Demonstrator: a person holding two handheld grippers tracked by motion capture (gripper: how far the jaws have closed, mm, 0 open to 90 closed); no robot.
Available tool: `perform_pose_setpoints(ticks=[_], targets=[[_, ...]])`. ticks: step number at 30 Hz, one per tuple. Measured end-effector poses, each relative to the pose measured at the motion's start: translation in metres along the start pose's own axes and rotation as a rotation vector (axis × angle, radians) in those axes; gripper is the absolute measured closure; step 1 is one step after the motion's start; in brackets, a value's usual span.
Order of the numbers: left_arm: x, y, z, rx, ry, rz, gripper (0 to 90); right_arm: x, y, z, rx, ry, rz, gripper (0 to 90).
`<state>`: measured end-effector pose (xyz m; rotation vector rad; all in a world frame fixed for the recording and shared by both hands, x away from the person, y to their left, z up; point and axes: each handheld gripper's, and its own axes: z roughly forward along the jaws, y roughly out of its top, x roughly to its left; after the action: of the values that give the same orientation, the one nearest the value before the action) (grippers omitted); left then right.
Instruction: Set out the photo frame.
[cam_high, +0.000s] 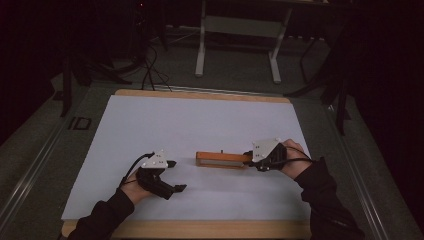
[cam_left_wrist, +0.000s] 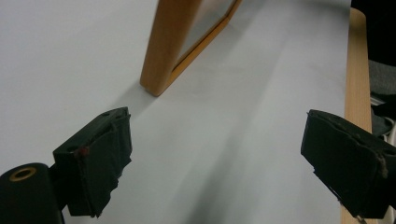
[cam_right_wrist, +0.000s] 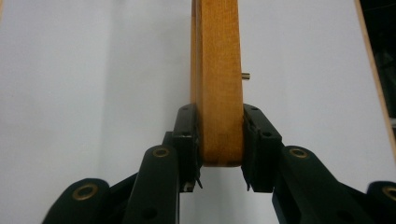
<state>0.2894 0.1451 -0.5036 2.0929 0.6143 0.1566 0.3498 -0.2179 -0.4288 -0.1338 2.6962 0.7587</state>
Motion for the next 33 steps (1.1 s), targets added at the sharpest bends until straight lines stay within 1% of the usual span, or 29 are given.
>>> perform_pose_setpoints(ticks=[5, 8, 12, 16, 18, 21, 23, 28, 29, 32, 33], targets=[[0.0, -0.007, 0.002, -0.013, -0.006, -0.02, 9.1, -0.018, -0.001, 0.002, 0.006, 0.046, 0.012, 69.2], [0.001, -0.009, 0.003, -0.015, -0.005, -0.025, 9.1, -0.029, -0.003, 0.004, -0.001, 0.074, 0.048, 68.9], [0.002, -0.011, 0.003, -0.024, 0.002, -0.036, 9.1, -0.041, -0.005, 0.008, -0.009, 0.095, 0.093, 68.2], [0.003, -0.012, 0.004, -0.022, 0.004, -0.038, 9.1, -0.051, -0.005, 0.011, 0.0, 0.112, 0.117, 67.8], [0.002, -0.012, 0.005, -0.019, 0.004, -0.034, 9.1, -0.055, -0.004, 0.012, 0.013, 0.119, 0.123, 67.6], [0.001, -0.013, 0.006, -0.014, 0.006, -0.028, 9.1, -0.06, -0.004, 0.014, 0.018, 0.129, 0.136, 67.3], [0.002, -0.014, 0.007, -0.012, 0.002, -0.03, 9.1, -0.063, -0.005, 0.015, 0.013, 0.13, 0.142, 67.1], [0.002, -0.015, 0.009, -0.011, -0.001, -0.036, 9.1, -0.071, -0.009, 0.018, -0.005, 0.138, 0.176, 66.4], [0.002, -0.015, 0.009, -0.01, 0.0, -0.036, 9.1, -0.072, -0.008, 0.019, 0.001, 0.138, 0.183, 66.3], [0.003, -0.016, 0.009, -0.01, -0.003, -0.036, 9.1, -0.078, -0.008, 0.022, 0.012, 0.143, 0.186, 65.9], [0.003, -0.016, 0.009, -0.01, -0.003, -0.035, 9.1, -0.08, -0.008, 0.023, 0.017, 0.143, 0.195, 65.7]])
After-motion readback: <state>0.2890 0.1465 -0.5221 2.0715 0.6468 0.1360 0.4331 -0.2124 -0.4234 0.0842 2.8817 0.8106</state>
